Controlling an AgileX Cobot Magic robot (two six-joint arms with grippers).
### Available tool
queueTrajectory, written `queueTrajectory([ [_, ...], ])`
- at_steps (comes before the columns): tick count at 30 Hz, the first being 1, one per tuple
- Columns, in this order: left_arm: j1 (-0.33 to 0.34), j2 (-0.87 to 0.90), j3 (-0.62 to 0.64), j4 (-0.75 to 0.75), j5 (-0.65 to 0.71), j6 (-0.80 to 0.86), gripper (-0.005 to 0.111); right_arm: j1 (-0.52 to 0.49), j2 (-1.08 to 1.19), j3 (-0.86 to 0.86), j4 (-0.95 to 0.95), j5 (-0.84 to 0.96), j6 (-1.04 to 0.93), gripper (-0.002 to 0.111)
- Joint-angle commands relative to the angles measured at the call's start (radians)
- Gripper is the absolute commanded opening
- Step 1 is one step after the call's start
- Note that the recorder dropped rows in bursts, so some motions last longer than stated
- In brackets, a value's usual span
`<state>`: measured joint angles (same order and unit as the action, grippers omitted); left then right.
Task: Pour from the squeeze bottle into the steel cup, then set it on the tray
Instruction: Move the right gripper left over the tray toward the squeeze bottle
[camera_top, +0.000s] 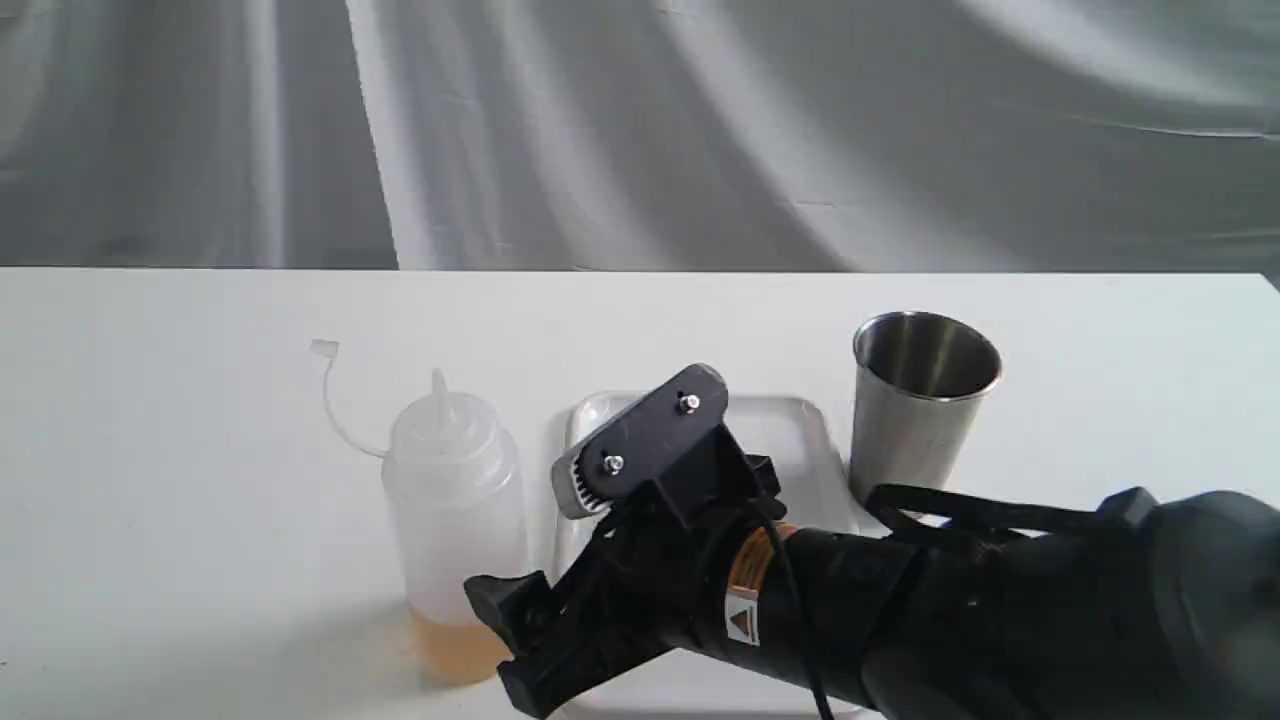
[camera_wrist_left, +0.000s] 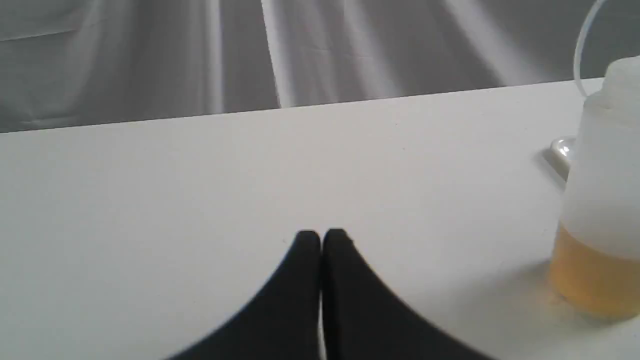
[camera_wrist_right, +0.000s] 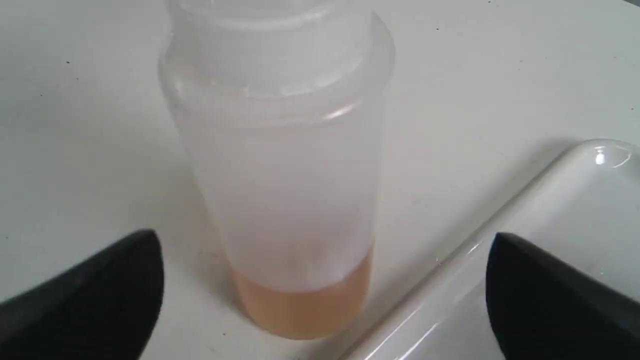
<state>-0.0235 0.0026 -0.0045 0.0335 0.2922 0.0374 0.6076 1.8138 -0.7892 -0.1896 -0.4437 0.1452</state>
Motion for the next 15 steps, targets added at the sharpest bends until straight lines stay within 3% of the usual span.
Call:
queueTrajectory([
  [1,0.002,-0.003,0.004,-0.001,-0.008,-0.005,0.000,0.001,0.006,-0.004,-0.002,-0.030,0.005,0.086],
  [15,0.002,-0.003,0.004,-0.001,-0.008,-0.001,0.000,0.001,0.059,-0.008,-0.002,-0.098,-0.003,0.086],
])
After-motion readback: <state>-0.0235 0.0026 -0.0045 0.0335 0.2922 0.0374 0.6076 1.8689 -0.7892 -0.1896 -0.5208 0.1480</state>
